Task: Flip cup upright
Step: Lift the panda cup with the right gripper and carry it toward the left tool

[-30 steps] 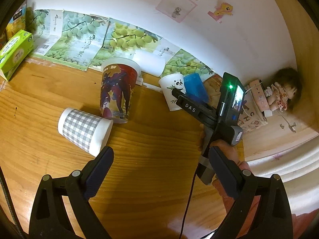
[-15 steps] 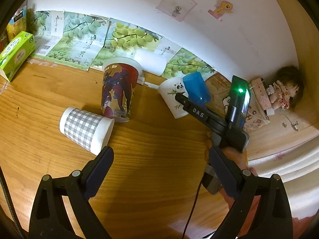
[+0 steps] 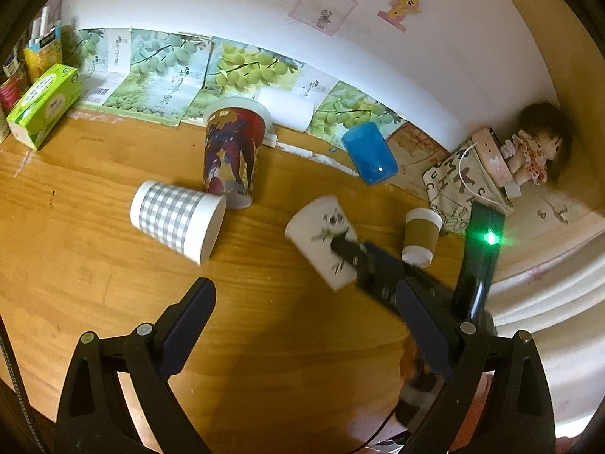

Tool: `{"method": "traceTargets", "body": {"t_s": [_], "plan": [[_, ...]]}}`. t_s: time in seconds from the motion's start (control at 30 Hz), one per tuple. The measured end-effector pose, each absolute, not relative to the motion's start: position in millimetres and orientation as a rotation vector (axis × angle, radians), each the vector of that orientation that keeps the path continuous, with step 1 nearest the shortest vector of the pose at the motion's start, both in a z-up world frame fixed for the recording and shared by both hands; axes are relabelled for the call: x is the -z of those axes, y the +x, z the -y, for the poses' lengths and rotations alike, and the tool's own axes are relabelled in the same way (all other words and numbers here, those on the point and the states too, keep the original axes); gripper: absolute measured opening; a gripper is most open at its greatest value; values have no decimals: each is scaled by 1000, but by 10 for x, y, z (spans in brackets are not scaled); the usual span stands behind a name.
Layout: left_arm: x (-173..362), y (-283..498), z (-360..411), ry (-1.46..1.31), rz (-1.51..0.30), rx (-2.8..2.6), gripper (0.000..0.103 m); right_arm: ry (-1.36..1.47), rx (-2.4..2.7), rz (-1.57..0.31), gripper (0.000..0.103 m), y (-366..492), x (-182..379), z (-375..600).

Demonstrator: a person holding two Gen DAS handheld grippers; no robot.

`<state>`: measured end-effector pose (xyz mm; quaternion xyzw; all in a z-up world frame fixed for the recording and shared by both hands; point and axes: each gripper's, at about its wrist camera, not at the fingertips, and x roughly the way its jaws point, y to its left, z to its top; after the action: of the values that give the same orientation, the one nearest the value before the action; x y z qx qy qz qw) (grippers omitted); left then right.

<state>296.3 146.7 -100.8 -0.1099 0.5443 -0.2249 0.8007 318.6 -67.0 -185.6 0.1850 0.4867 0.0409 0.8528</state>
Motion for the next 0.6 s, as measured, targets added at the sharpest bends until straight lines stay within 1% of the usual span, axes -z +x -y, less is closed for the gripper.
{"method": "traceTargets", "body": {"t_s": [0.33,0.6], "plan": [[1026,2535,-1556,-182,-1177,462,97,440,-108,-1090,52,2355,1975,349],[1155,2224,-1554,-99,-1224,427,97,483,-145,-1121,52,1929,2015,205]]}}
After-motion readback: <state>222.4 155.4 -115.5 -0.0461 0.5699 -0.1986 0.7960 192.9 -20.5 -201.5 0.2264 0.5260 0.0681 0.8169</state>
